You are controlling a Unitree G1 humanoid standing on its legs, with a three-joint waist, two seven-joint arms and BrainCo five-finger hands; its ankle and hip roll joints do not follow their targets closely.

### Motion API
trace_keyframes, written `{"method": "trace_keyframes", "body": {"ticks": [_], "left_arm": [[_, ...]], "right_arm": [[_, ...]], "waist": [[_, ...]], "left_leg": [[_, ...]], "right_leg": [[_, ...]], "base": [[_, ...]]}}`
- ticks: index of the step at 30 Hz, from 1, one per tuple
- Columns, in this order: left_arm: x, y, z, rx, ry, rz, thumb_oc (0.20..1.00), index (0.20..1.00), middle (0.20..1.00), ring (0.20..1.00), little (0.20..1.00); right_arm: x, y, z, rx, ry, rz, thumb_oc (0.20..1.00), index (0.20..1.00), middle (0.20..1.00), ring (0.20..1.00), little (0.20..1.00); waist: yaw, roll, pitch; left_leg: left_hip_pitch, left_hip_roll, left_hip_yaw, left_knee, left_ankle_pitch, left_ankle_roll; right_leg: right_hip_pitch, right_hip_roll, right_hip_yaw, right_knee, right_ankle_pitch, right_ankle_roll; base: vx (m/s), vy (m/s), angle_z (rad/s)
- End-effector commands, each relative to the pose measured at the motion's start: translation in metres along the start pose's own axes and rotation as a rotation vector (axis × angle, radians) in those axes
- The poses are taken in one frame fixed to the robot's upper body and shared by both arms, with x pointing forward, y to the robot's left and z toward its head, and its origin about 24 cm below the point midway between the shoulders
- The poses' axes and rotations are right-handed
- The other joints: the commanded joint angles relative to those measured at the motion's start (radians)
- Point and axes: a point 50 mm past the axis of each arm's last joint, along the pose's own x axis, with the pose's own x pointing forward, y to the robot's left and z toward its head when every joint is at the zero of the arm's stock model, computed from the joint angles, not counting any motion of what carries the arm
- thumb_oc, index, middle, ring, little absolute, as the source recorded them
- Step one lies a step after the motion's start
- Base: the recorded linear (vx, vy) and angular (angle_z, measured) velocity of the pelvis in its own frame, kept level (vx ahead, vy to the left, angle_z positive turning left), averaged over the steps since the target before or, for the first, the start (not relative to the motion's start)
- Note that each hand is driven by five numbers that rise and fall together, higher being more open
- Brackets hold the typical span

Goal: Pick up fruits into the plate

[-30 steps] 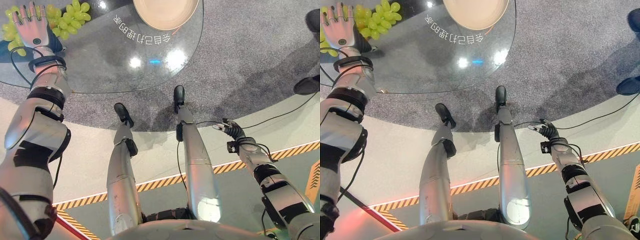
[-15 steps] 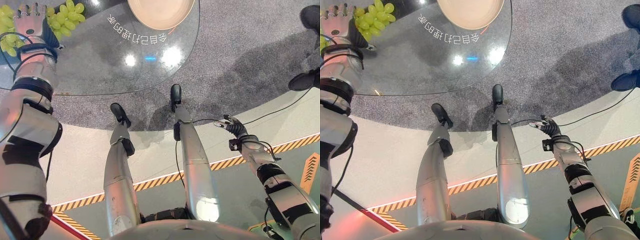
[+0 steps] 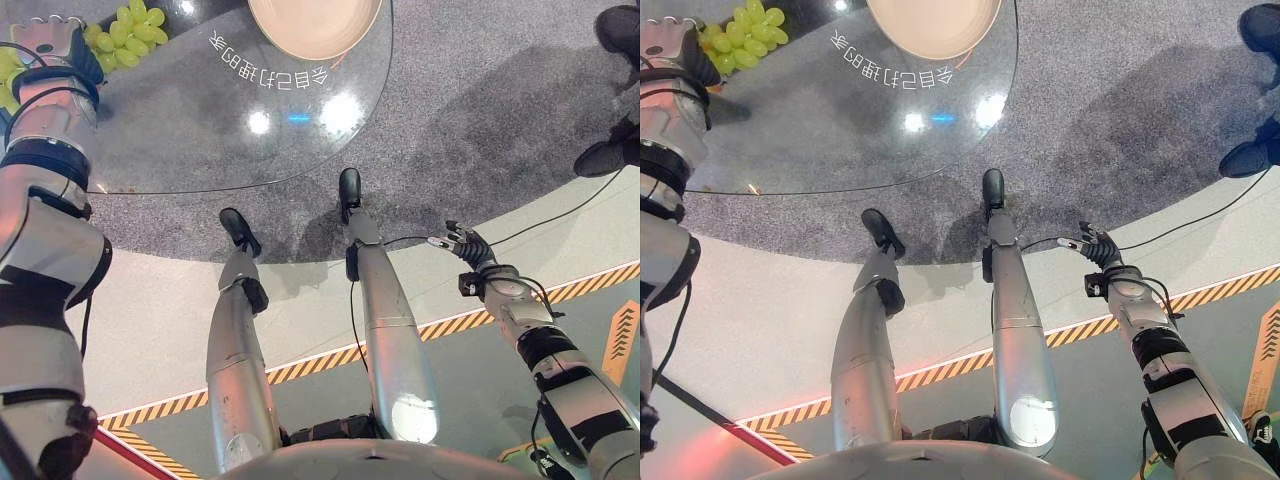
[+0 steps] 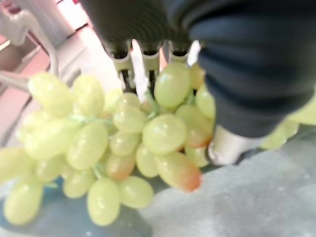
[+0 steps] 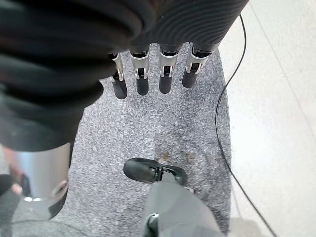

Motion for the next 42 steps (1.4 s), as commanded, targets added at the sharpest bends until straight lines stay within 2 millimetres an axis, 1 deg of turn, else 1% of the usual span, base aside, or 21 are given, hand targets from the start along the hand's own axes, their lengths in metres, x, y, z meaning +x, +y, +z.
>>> {"method": "trace_keyframes", "body": {"ticks": [1, 6, 10, 13, 14, 15, 16, 17, 19, 20, 21, 22, 27, 31, 33, 42], "left_arm": [[-0.019, -0.064, -0.029, 0.2, 0.099, -0.152, 0.2, 0.2, 0.2, 0.2, 0.2], [-0.028, -0.077, -0.04, 0.322, 0.141, -0.101, 0.2, 0.2, 0.2, 0.2, 0.2], [-0.033, -0.086, -0.044, 0.338, 0.155, -0.084, 0.2, 0.2, 0.2, 0.2, 0.2], [-0.037, -0.094, -0.038, 0.282, 0.136, -0.052, 0.2, 0.2, 0.2, 0.2, 0.2], [-0.037, -0.092, -0.036, 0.248, 0.136, -0.03, 0.2, 0.2, 0.2, 0.2, 0.2], [-0.039, -0.097, -0.034, 0.204, 0.13, -0.027, 0.2, 0.2, 0.2, 0.2, 0.2], [-0.038, -0.094, -0.034, 0.187, 0.134, -0.016, 0.2, 0.2, 0.2, 0.2, 0.2], [-0.038, -0.095, -0.032, 0.14, 0.134, 0.013, 0.2, 0.2, 0.2, 0.2, 0.2], [-0.037, -0.092, -0.03, 0.107, 0.139, 0.036, 0.2, 0.2, 0.2, 0.2, 0.2], [-0.037, -0.09, -0.028, 0.078, 0.134, 0.06, 0.391, 0.391, 0.391, 0.391, 0.391], [-0.037, -0.089, -0.028, 0.075, 0.135, 0.063, 0.529, 0.529, 0.529, 0.529, 0.529], [-0.035, -0.085, -0.027, 0.064, 0.122, 0.09, 1.0, 1.0, 1.0, 1.0, 1.0], [-0.031, -0.075, -0.024, 0.056, 0.088, 0.139, 1.0, 1.0, 1.0, 1.0, 1.0], [-0.03, -0.07, -0.018, 0.05, 0.062, 0.183, 1.0, 1.0, 1.0, 1.0, 1.0], [-0.029, -0.065, -0.012, 0.054, 0.02, 0.23, 1.0, 1.0, 1.0, 1.0, 1.0], [-0.027, -0.056, -0.002, 0.072, -0.051, 0.303, 1.0, 1.0, 1.0, 1.0, 1.0]], "right_arm": [[-0.012, -0.005, -0.019, 0.007, 0.04, 0.01, 1.0, 1.0, 1.0, 1.0, 1.0], [-0.009, -0.004, -0.011, 0.051, 0.011, 0.016, 1.0, 1.0, 1.0, 1.0, 1.0], [-0.007, -0.001, -0.008, 0.063, 0.0, 0.02, 1.0, 1.0, 1.0, 1.0, 1.0], [-0.006, 0.004, -0.006, 0.069, -0.004, 0.034, 1.0, 1.0, 1.0, 1.0, 1.0], [-0.004, 0.004, -0.002, 0.07, -0.016, 0.035, 1.0, 1.0, 1.0, 1.0, 1.0], [-0.005, 0.006, -0.005, 0.068, -0.004, 0.042, 1.0, 1.0, 1.0, 1.0, 1.0], [-0.004, 0.005, -0.001, 0.069, -0.015, 0.04, 1.0, 1.0, 1.0, 1.0, 1.0], [-0.004, 0.005, -0.001, 0.067, -0.013, 0.043, 1.0, 1.0, 1.0, 1.0, 1.0], [-0.004, 0.007, -0.002, 0.063, -0.008, 0.05, 1.0, 1.0, 1.0, 1.0, 1.0], [-0.004, 0.009, -0.003, 0.064, -0.007, 0.052, 1.0, 1.0, 1.0, 1.0, 1.0], [-0.004, 0.009, -0.003, 0.064, -0.007, 0.053, 1.0, 1.0, 1.0, 1.0, 1.0], [-0.004, 0.011, -0.004, 0.065, -0.006, 0.055, 1.0, 1.0, 1.0, 1.0, 1.0], [-0.004, 0.014, -0.005, 0.067, -0.008, 0.055, 1.0, 1.0, 1.0, 1.0, 1.0], [-0.003, 0.016, -0.005, 0.067, -0.007, 0.055, 1.0, 1.0, 1.0, 1.0, 1.0], [-0.003, 0.016, -0.006, 0.067, -0.006, 0.055, 1.0, 1.0, 1.0, 1.0, 1.0], [-0.004, 0.019, -0.008, 0.071, -0.009, 0.064, 1.0, 1.0, 1.0, 1.0, 1.0]], "waist": [[0.01, -0.046, -0.021], [0.023, -0.069, -0.021], [0.029, -0.077, -0.021], [0.034, -0.082, -0.021], [0.031, -0.086, -0.021], [0.037, -0.082, -0.021], [0.034, -0.085, -0.021], [0.037, -0.082, -0.021], [0.04, -0.08, -0.021], [0.041, -0.079, -0.021], [0.041, -0.079, -0.021], [0.044, -0.077, -0.021], [0.047, -0.075, -0.021], [0.048, -0.076, -0.021], [0.05, -0.074, -0.021], [0.046, -0.076, -0.021]], "left_leg": [[-0.058, -0.079, -0.038, 0.11, -0.144, -0.005], [-0.056, -0.079, -0.052, 0.095, -0.136, -0.008], [-0.054, -0.079, -0.056, 0.086, -0.132, -0.011], [-0.049, -0.081, -0.058, 0.079, -0.129, -0.013], [-0.069, -0.086, -0.048, 0.063, -0.088, -0.006], [-0.041, -0.083, -0.059, 0.07, -0.124, -0.014], [-0.063, -0.087, -0.049, 0.057, -0.085, -0.007], [-0.061, -0.089, -0.051, 0.054, -0.081, -0.007], [-0.057, -0.093, -0.054, 0.048, -0.077, -0.006], [-0.055, -0.093, -0.056, 0.046, -0.074, -0.007], [-0.055, -0.093, -0.056, 0.045, -0.073, -0.007], [-0.05, -0.093, -0.056, 0.04, -0.071, -0.007], [-0.039, -0.092, -0.055, 0.029, -0.068, -0.009], [-0.037, -0.092, -0.053, 0.025, -0.068, -0.008], [-0.032, -0.093, -0.052, 0.017, -0.067, -0.007], [-0.026, -0.095, -0.046, 0.012, -0.067, -0.007]], "right_leg": [[0.022, 0.093, 0.009, -0.017, -0.069, 0.004], [0.036, 0.101, -0.002, -0.031, -0.064, 0.005], [0.041, 0.102, -0.008, -0.04, -0.059, 0.006], [0.047, 0.104, -0.011, -0.044, -0.058, 0.006], [0.027, 0.099, -0.012, -0.058, -0.025, 0.0], [0.055, 0.105, -0.012, -0.046, -0.062, 0.005], [0.032, 0.101, -0.012, -0.057, -0.03, -0.001], [0.033, 0.101, -0.012, -0.054, -0.031, -0.001], [0.037, 0.101, -0.013, -0.052, -0.035, -0.002], [0.04, 0.101, -0.013, -0.053, -0.036, -0.002], [0.04, 0.101, -0.013, -0.053, -0.036, -0.002], [0.046, 0.099, -0.017, -0.054, -0.039, -0.001], [0.054, 0.097, -0.025, -0.056, -0.043, -0.001], [0.053, 0.098, -0.027, -0.055, -0.043, 0.0], [0.059, 0.098, -0.029, -0.06, -0.044, 0.0], [0.065, 0.096, -0.026, -0.072, -0.039, 0.004]], "base": [[-0.01, -0.042, 0.01], [-0.01, -0.055, -0.02], [-0.01, -0.013, -0.01], [-0.03, -0.009, -0.06], [-0.02, 0.017, -0.05], [-0.08, 0.007, -0.03], [-0.01, 0.022, -0.03], [-0.07, 0.015, -0.03], [0.0, 0.0, 0.0], [0.0, 0.0, 0.0], [0.0, 0.0, 0.0], [0.0, 0.0, 0.0], [0.0, 0.0, 0.0], [-0.01, -0.007, 0.05], [-0.01, -0.001, 0.04], [0.0, 0.0, 0.01]]}}
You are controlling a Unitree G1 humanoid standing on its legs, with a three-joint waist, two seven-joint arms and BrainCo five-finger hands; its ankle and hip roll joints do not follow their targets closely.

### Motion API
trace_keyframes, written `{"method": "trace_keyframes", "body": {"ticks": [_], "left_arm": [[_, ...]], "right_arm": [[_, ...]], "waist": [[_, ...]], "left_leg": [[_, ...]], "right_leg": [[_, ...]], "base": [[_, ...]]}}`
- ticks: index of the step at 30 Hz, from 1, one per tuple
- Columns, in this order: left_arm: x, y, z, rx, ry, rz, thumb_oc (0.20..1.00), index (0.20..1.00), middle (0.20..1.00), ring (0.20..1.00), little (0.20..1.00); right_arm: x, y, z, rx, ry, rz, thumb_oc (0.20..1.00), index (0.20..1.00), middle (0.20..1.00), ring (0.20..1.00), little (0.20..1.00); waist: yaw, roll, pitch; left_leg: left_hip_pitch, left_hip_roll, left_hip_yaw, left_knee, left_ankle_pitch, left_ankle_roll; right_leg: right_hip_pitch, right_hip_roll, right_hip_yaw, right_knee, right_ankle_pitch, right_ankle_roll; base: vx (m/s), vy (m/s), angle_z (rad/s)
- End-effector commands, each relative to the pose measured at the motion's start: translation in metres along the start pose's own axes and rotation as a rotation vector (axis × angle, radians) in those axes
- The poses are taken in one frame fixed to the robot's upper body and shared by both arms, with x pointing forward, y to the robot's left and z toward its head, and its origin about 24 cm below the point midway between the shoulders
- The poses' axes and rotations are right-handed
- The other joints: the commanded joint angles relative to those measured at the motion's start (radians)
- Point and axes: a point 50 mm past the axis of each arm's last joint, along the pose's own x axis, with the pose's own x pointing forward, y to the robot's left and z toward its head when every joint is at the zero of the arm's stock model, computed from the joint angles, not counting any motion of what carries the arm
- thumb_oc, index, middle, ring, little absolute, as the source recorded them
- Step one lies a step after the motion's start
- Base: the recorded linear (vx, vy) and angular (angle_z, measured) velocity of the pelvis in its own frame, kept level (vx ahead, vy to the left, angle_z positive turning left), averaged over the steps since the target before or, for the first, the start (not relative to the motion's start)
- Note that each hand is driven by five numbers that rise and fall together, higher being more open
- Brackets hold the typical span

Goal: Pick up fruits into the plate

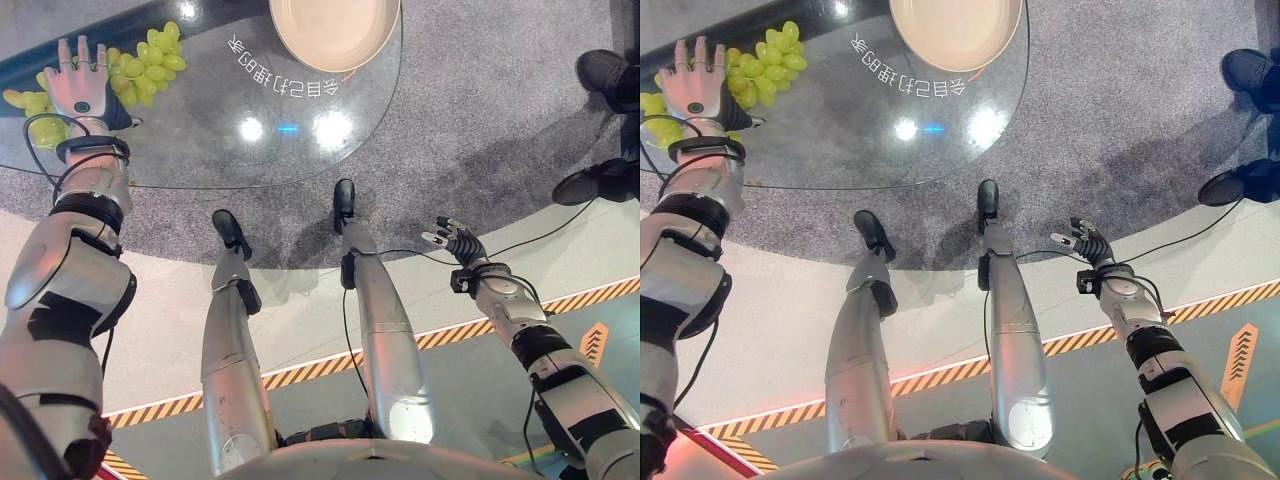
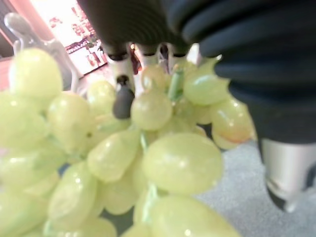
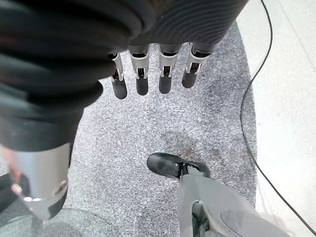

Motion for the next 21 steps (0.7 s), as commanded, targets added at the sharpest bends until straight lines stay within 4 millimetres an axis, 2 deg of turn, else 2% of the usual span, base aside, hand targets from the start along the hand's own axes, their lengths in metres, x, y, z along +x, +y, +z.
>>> {"method": "trace_keyframes", "body": {"ticks": [1, 6, 11, 12, 15, 21], "left_arm": [[-0.001, 0.0, -0.011, 0.035, 0.007, 0.036, 1.0, 1.0, 1.0, 1.0, 1.0], [0.004, 0.009, -0.003, 0.048, -0.031, 0.085, 1.0, 1.0, 1.0, 1.0, 1.0], [0.008, 0.023, 0.002, 0.006, -0.06, 0.219, 1.0, 1.0, 1.0, 1.0, 1.0], [0.01, 0.029, 0.002, -0.072, -0.035, 0.279, 1.0, 1.0, 1.0, 1.0, 1.0], [0.012, 0.037, 0.006, -0.163, -0.025, 0.326, 1.0, 1.0, 1.0, 1.0, 1.0], [0.004, 0.028, 0.008, -0.249, -0.007, 0.3, 1.0, 1.0, 1.0, 1.0, 1.0]], "right_arm": [[-0.005, 0.006, -0.012, 0.003, 0.02, 0.022, 1.0, 1.0, 1.0, 1.0, 1.0], [-0.006, 0.006, -0.013, 0.006, 0.021, 0.025, 1.0, 1.0, 1.0, 1.0, 1.0], [-0.007, 0.01, -0.016, 0.006, 0.021, 0.035, 1.0, 1.0, 1.0, 1.0, 1.0], [-0.009, 0.011, -0.019, 0.007, 0.02, 0.036, 1.0, 1.0, 1.0, 1.0, 1.0], [-0.012, 0.013, -0.024, 0.014, 0.026, 0.033, 1.0, 1.0, 1.0, 1.0, 1.0], [-0.018, 0.018, -0.031, 0.026, 0.027, 0.026, 1.0, 1.0, 1.0, 1.0, 1.0]], "waist": [[-0.002, -0.028, 0.02], [-0.007, -0.031, 0.02], [-0.01, -0.033, 0.02], [-0.01, -0.032, 0.02], [-0.005, -0.028, 0.02], [0.01, -0.014, 0.02]], "left_leg": [[-0.012, -0.109, -0.022, 0.007, -0.069, 0.002], [-0.015, -0.11, -0.021, 0.007, -0.071, 0.004], [-0.013, -0.112, -0.024, 0.007, -0.073, 0.005], [-0.01, -0.114, -0.026, 0.008, -0.075, 0.006], [-0.004, -0.118, -0.032, 0.009, -0.079, 0.006], [0.016, -0.125, -0.035, -0.005, -0.073, 0.005]], "right_leg": [[0.052, 0.083, 0.002, -0.048, -0.052, 0.015], [0.048, 0.085, 0.007, -0.052, -0.048, 0.017], [0.048, 0.089, 0.016, -0.052, -0.047, 0.017], [0.051, 0.09, 0.019, -0.053, -0.049, 0.017], [0.057, 0.088, 0.017, -0.051, -0.055, 0.017], [0.074, 0.082, 0.005, -0.052, -0.061, 0.018]], "base": [[0.0, 0.0, 0.0], [0.0, 0.0, 0.0], [0.0, 0.0, 0.0], [0.0, 0.0, 0.0], [0.01, -0.036, 0.0], [0.0, -0.005, 0.0]]}}
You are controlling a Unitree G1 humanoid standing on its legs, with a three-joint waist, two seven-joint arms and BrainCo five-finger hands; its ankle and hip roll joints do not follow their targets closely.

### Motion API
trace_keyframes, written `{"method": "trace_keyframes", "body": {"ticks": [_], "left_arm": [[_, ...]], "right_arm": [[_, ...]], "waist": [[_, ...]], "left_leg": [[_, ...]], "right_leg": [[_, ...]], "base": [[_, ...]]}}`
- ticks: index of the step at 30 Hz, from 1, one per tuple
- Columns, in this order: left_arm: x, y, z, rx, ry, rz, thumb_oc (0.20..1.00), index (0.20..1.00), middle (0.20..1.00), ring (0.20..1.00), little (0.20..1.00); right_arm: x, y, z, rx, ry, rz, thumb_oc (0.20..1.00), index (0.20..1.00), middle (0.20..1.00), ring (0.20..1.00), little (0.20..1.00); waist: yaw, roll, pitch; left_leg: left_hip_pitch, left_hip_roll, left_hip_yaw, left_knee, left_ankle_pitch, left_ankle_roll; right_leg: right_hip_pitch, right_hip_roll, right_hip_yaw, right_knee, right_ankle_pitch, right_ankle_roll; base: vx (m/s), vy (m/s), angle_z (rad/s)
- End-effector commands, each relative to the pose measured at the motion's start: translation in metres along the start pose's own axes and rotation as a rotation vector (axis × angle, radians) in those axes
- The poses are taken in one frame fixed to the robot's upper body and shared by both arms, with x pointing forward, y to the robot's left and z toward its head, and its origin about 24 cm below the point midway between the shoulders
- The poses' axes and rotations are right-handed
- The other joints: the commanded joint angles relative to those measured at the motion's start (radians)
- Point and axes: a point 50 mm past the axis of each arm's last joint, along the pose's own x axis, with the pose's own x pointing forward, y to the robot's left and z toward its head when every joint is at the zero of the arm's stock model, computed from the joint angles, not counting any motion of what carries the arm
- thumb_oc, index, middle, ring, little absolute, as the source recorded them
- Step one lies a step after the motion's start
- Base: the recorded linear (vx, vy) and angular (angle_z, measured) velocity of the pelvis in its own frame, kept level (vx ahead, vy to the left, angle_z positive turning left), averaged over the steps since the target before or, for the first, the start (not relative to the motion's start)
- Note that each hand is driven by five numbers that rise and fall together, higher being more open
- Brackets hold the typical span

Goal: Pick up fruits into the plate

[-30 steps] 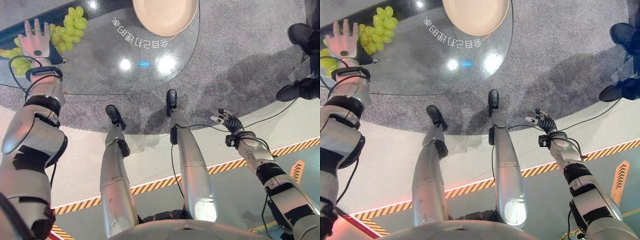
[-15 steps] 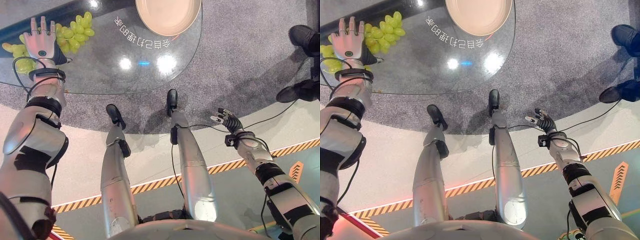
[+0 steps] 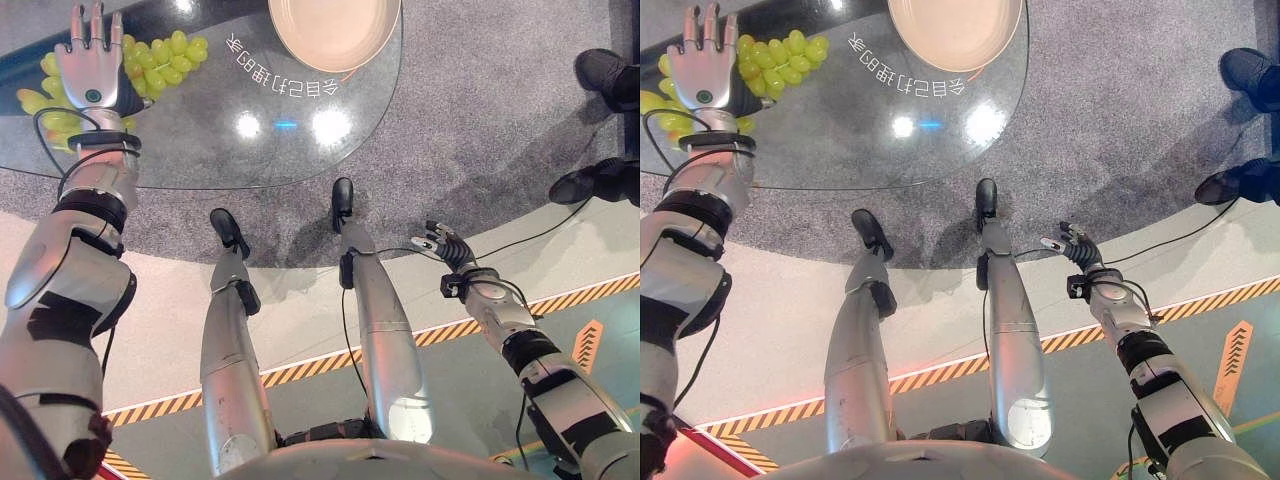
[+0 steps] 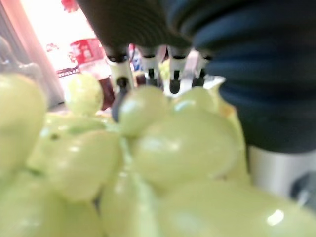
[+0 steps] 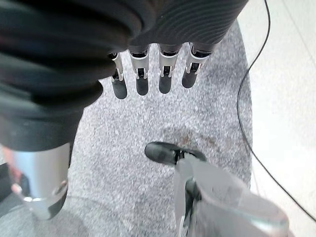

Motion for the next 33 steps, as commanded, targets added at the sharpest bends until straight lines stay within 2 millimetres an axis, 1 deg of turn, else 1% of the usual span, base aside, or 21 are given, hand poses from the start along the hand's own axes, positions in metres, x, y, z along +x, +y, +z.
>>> {"method": "trace_keyframes", "body": {"ticks": [1, 9, 13, 20, 26, 30, 32, 33], "left_arm": [[0.001, 0.006, -0.014, -0.061, 0.085, 0.053, 1.0, 1.0, 1.0, 1.0, 1.0], [-0.02, -0.008, -0.01, -0.072, 0.062, 0.012, 1.0, 1.0, 1.0, 1.0, 1.0], [-0.023, -0.011, -0.009, -0.074, 0.048, -0.012, 1.0, 1.0, 1.0, 1.0, 1.0], [-0.032, -0.018, 0.0, -0.064, 0.021, -0.085, 1.0, 1.0, 1.0, 1.0, 1.0], [-0.028, -0.018, 0.004, -0.066, 0.039, -0.101, 1.0, 1.0, 1.0, 1.0, 1.0], [-0.021, -0.015, 0.002, -0.047, 0.058, -0.105, 1.0, 1.0, 1.0, 1.0, 1.0], [-0.019, -0.014, 0.0, -0.016, 0.059, -0.106, 1.0, 1.0, 1.0, 1.0, 1.0], [-0.014, -0.011, -0.004, 0.006, 0.08, -0.101, 1.0, 1.0, 1.0, 1.0, 1.0]], "right_arm": [[-0.015, -0.002, -0.021, 0.012, 0.021, -0.024, 1.0, 1.0, 1.0, 1.0, 1.0], [-0.02, 0.0, -0.024, 0.027, 0.022, -0.039, 1.0, 1.0, 1.0, 1.0, 1.0], [-0.022, -0.001, -0.025, 0.032, 0.022, -0.046, 1.0, 1.0, 1.0, 1.0, 1.0], [-0.023, -0.002, -0.023, 0.044, 0.024, -0.053, 1.0, 1.0, 1.0, 1.0, 1.0], [-0.021, -0.001, -0.022, 0.05, 0.026, -0.042, 1.0, 1.0, 1.0, 1.0, 1.0], [-0.02, 0.0, -0.021, 0.054, 0.028, -0.039, 1.0, 1.0, 1.0, 1.0, 1.0], [-0.019, 0.0, -0.021, 0.051, 0.028, -0.036, 1.0, 1.0, 1.0, 1.0, 1.0], [-0.017, 0.002, -0.018, 0.049, 0.027, -0.031, 1.0, 1.0, 1.0, 1.0, 1.0]], "waist": [[0.015, -0.006, 0.017], [0.03, 0.006, 0.017], [0.033, 0.01, 0.017], [0.033, 0.021, 0.017], [0.029, 0.016, 0.017], [0.025, 0.007, 0.017], [0.022, 0.004, 0.017], [0.018, 0.0, 0.017]], "left_leg": [[0.004, -0.123, -0.035, 0.018, -0.082, 0.006], [0.034, -0.126, -0.03, -0.001, -0.076, 0.005], [0.039, -0.126, -0.027, -0.004, -0.075, 0.006], [0.042, -0.13, -0.024, 0.0, -0.075, 0.007], [0.043, -0.126, -0.02, 0.006, -0.076, 0.01], [0.049, -0.124, -0.016, 0.005, -0.077, 0.01], [0.049, -0.123, -0.014, 0.005, -0.078, 0.01], [0.047, -0.122, -0.015, 0.008, -0.077, 0.011]], "right_leg": [[0.065, 0.081, 0.008, -0.043, -0.062, 0.018], [0.09, 0.072, -0.01, -0.052, -0.063, 0.02], [0.093, 0.069, -0.015, -0.052, -0.063, 0.021], [0.093, 0.066, -0.018, -0.046, -0.063, 0.021], [0.092, 0.07, -0.011, -0.037, -0.064, 0.02], [0.098, 0.073, -0.011, -0.04, -0.062, 0.02], [0.097, 0.075, -0.009, -0.039, -0.061, 0.019], [0.095, 0.079, -0.004, -0.038, -0.061, 0.018]], "base": [[0.0, 0.0, 0.0], [0.0, -0.014, 0.04], [0.0, -0.012, 0.05], [0.0, -0.001, 0.01], [0.0, 0.0, 0.0], [0.0, 0.0, 0.0], [0.0, 0.0, 0.0], [0.0, 0.0, 0.0]]}}
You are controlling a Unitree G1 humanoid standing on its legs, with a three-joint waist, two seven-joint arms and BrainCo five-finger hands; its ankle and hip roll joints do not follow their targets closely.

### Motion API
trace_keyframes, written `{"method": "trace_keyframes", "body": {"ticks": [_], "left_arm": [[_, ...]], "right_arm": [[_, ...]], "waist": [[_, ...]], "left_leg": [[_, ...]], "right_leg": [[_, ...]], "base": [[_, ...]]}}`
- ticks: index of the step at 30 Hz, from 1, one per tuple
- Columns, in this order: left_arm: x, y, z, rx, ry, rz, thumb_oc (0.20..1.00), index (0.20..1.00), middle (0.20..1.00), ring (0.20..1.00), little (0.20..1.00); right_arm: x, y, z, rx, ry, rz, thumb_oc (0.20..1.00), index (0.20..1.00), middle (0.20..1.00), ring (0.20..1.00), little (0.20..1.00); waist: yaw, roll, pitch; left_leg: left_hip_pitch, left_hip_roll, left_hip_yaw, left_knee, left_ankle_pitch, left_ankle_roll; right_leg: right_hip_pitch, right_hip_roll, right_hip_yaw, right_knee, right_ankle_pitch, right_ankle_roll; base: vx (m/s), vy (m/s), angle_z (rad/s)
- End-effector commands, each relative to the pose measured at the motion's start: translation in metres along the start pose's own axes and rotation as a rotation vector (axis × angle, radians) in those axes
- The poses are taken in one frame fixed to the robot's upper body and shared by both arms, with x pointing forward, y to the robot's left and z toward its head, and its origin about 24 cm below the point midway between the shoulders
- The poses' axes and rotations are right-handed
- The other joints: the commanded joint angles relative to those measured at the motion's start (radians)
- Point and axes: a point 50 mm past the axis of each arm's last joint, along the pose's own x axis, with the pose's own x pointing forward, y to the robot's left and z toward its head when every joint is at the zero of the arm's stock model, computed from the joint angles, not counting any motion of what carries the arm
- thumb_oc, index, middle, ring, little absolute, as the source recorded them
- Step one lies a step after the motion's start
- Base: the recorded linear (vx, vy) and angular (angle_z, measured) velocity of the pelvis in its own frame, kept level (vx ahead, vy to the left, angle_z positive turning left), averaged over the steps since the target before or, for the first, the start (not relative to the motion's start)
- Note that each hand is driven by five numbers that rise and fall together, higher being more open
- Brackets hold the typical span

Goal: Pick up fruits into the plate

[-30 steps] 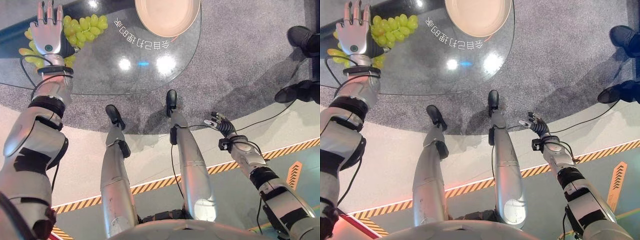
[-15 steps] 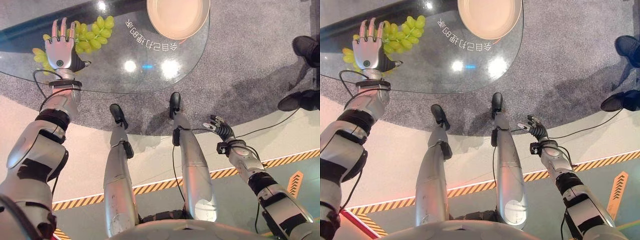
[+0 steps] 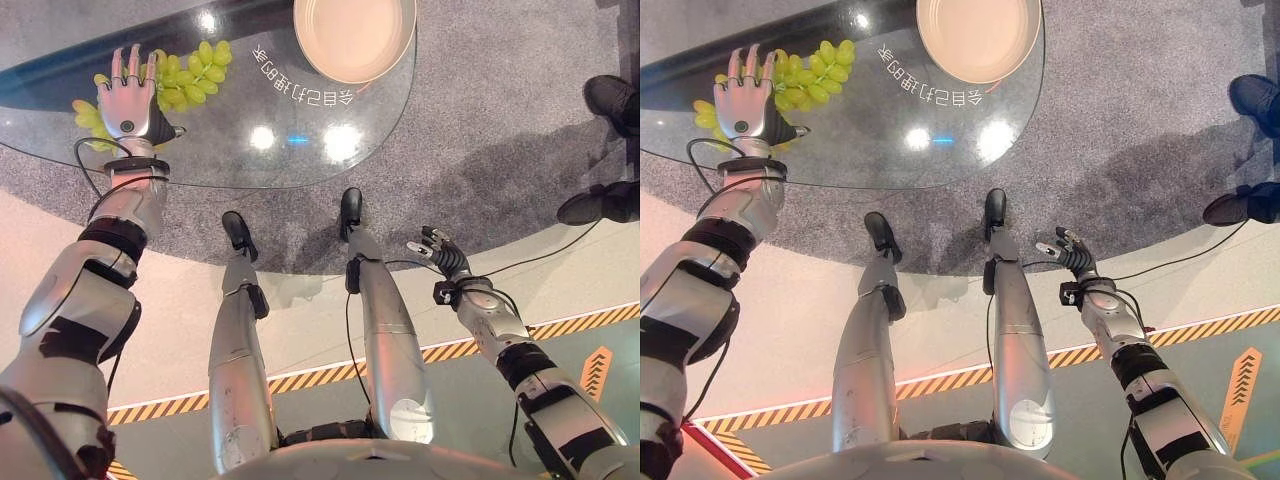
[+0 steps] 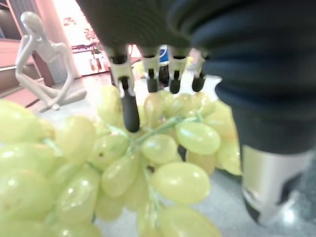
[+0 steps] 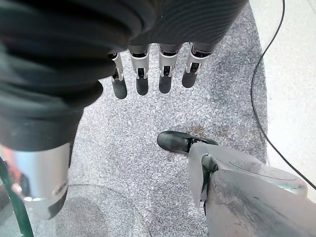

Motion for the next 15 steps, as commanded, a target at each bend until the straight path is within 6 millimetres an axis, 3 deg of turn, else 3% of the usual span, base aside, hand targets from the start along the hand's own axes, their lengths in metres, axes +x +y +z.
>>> {"method": "trace_keyframes", "body": {"ticks": [1, 6, 15], "left_arm": [[0.015, 0.017, -0.023, 0.053, 0.112, 0.056, 1.0, 1.0, 1.0, 1.0, 1.0], [0.019, 0.02, -0.03, -0.04, 0.189, 0.016, 1.0, 1.0, 1.0, 1.0, 1.0], [-0.003, 0.007, -0.026, -0.157, 0.205, -0.026, 1.0, 1.0, 1.0, 1.0, 1.0]], "right_arm": [[-0.01, -0.008, -0.013, -0.003, 0.036, -0.01, 1.0, 1.0, 1.0, 1.0, 1.0], [-0.013, -0.007, -0.02, 0.005, 0.051, -0.002, 1.0, 1.0, 1.0, 1.0, 1.0], [-0.024, -0.005, -0.027, 0.018, 0.059, -0.024, 1.0, 1.0, 1.0, 1.0, 1.0]], "waist": [[-0.02, -0.005, 0.015], [-0.02, -0.002, 0.015], [0.007, 0.04, 0.015]], "left_leg": [[-0.036, -0.1, -0.016, 0.099, -0.132, 0.012], [-0.025, -0.103, -0.018, 0.097, -0.134, 0.014], [0.023, -0.116, -0.021, 0.056, -0.121, 0.008]], "right_leg": [[0.049, 0.094, 0.009, -0.034, -0.056, 0.009], [0.055, 0.098, 0.012, -0.03, -0.057, 0.009], [0.109, 0.076, -0.019, -0.054, -0.062, 0.013]], "base": [[0.0, 0.0, 0.0], [0.0, 0.0, 0.0], [0.0, 0.0, 0.0]]}}
